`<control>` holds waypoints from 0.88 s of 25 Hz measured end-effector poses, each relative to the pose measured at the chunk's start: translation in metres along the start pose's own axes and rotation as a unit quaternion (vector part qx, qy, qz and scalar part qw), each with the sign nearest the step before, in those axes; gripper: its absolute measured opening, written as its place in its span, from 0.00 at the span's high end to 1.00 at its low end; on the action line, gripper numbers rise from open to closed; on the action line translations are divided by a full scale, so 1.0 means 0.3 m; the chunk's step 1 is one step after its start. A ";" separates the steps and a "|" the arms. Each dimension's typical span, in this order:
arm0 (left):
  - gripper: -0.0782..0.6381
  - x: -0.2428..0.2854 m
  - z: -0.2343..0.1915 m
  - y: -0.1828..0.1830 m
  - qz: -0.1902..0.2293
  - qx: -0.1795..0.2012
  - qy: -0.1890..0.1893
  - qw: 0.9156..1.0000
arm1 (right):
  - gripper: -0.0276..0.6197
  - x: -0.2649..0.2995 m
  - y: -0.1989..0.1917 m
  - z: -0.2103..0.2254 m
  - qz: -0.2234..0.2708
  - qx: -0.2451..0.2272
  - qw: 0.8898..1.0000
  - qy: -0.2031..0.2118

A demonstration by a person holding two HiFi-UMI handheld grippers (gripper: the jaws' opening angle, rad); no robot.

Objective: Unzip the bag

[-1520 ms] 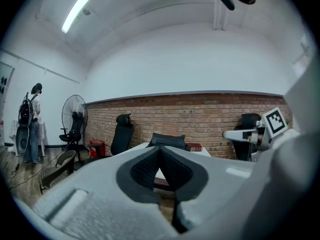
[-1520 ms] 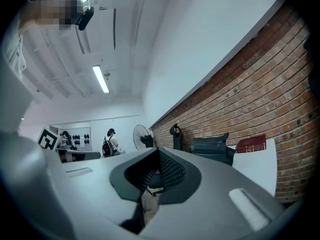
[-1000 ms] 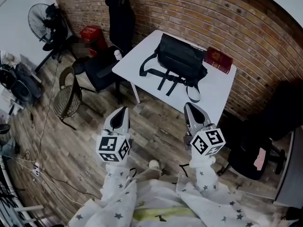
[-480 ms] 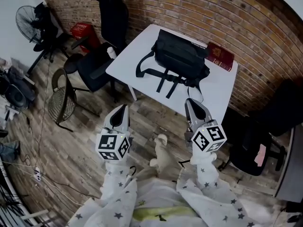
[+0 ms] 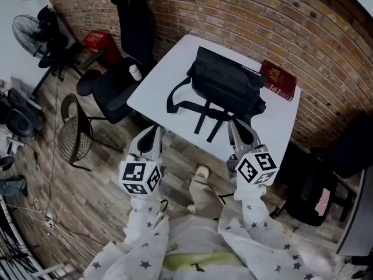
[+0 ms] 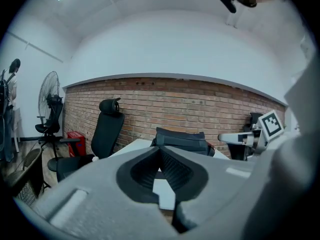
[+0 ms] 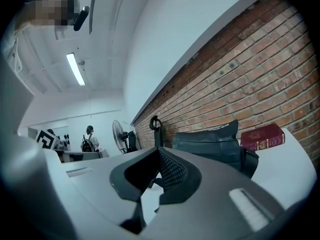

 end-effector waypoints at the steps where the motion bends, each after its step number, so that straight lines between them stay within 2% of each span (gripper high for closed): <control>1: 0.89 0.032 -0.002 0.010 -0.001 0.000 -0.002 1.000 | 0.95 0.024 0.006 0.017 -0.001 0.001 1.000 0.001; 16: 0.89 0.415 0.005 0.096 -0.009 -0.003 -0.028 1.000 | 0.95 0.230 0.050 0.253 -0.008 0.031 0.999 -0.009; 22: 0.89 0.515 -0.014 0.104 -0.017 -0.007 -0.035 0.999 | 0.95 0.304 0.042 0.290 -0.009 0.049 0.999 0.006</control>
Point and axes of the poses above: the fingertips, and each gripper's own axes: x forward along the fingers, z to its right, y out of its top, the point moved 1 cm from there along -x, backward along the fingers, and after that the axes turned 9 degrees about y, right-handed, at the moved point
